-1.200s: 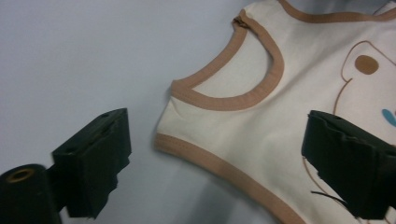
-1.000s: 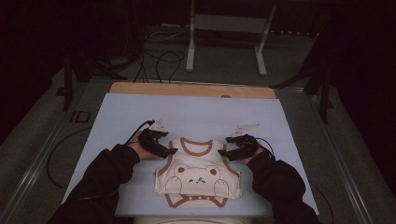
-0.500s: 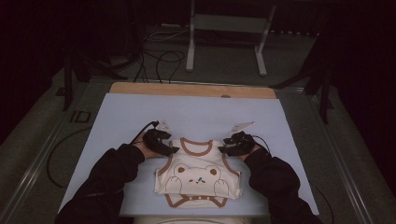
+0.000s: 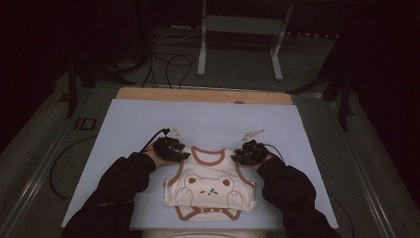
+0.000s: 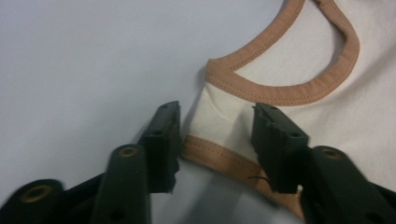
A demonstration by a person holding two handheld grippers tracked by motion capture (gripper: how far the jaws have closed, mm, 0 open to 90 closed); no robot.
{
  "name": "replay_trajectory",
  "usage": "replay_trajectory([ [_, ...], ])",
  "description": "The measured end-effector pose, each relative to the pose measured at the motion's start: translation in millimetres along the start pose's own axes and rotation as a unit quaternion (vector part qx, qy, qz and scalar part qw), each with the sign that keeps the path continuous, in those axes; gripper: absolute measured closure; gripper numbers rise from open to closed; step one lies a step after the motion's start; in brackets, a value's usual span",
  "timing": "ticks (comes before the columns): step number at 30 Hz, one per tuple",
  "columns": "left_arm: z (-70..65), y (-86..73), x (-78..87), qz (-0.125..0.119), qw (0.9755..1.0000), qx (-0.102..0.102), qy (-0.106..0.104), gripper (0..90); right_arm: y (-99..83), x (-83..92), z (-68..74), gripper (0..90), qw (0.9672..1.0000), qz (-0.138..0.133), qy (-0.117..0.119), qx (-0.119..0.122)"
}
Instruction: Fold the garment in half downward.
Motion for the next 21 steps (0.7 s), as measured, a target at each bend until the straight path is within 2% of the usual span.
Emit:
replay_trajectory([
  [4, -2.4, 1.1, -0.9, -0.002, 1.0, 0.004, -0.006, 70.5, 0.7, 0.0, 1.8, 77.2, 1.0, 0.005, 0.008, 0.001],
  [5, -3.6, 1.8, -1.1, 0.0, 0.9999, 0.004, -0.016, 76.1, 1.0, 0.0, 2.3, 78.3, 1.0, 0.005, 0.008, 0.0],
  [7, -5.9, 2.4, -1.7, 0.0, 0.9997, 0.008, -0.024, 84.3, 1.7, 0.0, 3.5, 79.6, 0.9999, 0.007, 0.007, -0.002],
  [14, -9.3, 4.4, 1.5, -0.008, 0.9994, 0.004, -0.032, 87.2, 1.6, 1.7, 3.7, 80.8, 0.9998, 0.009, 0.013, -0.009],
  [20, -11.8, 10.1, 10.4, -0.017, 0.9992, 0.0, -0.036, 87.3, 1.7, 4.9, 1.7, 80.8, 0.9998, 0.001, 0.017, -0.01],
  [21, -12.5, 12.4, 14.0, -0.018, 0.9991, -0.007, -0.039, 87.3, 3.2, 7.1, 1.8, 80.8, 0.9998, -0.001, 0.016, -0.01],
])
Point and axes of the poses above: each handheld gripper's, and its own axes: x roughly backward along the jaws, y roughly out of its top, z roughly to its left, the point moved 3 cm from there along -x, roughly forward along the jaws, and after that the axes turned 3 degrees about -z, right-handed, at the moved point
